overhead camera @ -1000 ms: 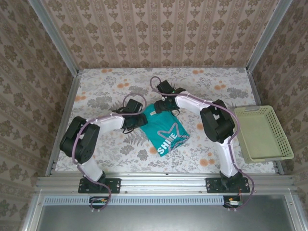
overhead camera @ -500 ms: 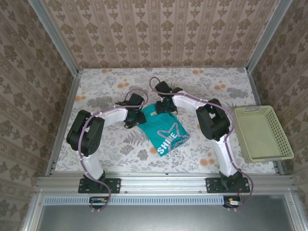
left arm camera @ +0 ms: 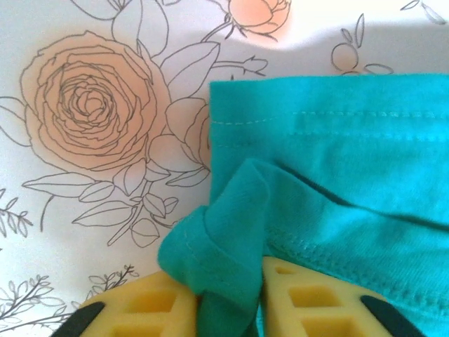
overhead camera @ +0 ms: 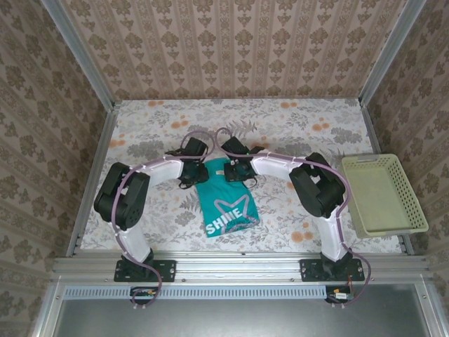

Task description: Fold the inside-out t-shirt

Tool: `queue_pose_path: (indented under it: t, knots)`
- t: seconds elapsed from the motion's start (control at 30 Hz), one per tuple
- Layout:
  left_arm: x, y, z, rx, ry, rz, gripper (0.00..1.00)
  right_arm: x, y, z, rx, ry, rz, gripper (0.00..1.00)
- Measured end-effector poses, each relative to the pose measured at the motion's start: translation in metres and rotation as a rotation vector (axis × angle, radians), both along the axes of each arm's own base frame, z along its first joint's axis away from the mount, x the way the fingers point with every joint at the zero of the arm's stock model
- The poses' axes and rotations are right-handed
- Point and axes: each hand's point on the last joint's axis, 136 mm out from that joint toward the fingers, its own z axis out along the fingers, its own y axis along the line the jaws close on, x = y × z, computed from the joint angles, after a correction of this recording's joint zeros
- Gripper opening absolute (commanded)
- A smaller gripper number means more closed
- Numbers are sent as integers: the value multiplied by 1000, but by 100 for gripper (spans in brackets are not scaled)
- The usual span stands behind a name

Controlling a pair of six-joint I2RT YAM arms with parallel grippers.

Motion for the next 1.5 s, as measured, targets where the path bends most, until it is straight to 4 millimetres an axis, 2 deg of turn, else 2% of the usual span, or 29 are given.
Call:
queue_pose_path:
  t: [0.13,0.33,0.5,0.7,0.77,0.83,0.9,0.93,1.0,1.07,1.17,1.27,1.37,1.43,1.5]
  knots:
    - [2,-3,2,-35,-58,-14,13,-15,-5,3,0,8,-11,22]
    - [4,-10,5,-86,-121,-33,2,-16,-13,15,2,-22,-34,17]
    - [-3,-6,7,-94,-134,-35,0,-18,-22,17,-6,-36,-60,30]
    - [-7,-4,6,-95,-138,-35,0,-8,-41,15,-18,-37,-122,61]
    - [-7,-4,6,-96,-139,-35,0,-4,-46,13,-19,-34,-135,65]
    - [-6,-4,7,-97,-140,-35,0,-2,-49,6,-25,-20,-142,65]
    - [-6,-5,7,-99,-143,-35,0,-1,-50,-2,-44,-6,-144,63]
    - [-6,-5,7,-99,-143,-36,0,1,-49,-1,-42,-3,-145,60]
    - [-6,-5,7,-101,-142,-36,0,5,-44,0,-32,-4,-143,47]
    - [-6,-5,7,-103,-141,-37,0,5,-47,-2,-54,4,-150,30]
    - [-6,-6,8,-107,-141,-39,0,6,-43,-1,-41,1,-139,12]
    - [-10,-4,15,-120,-158,-37,0,2,-32,2,4,-25,-118,6]
    - [-23,-4,33,-143,-204,-44,0,-18,-36,7,32,-34,-102,0]
    - [-34,-11,46,-163,-238,-65,0,-31,-38,17,60,-41,-93,0]
    - [-41,-18,59,-190,-266,-81,0,-34,-38,33,92,-69,-92,0]
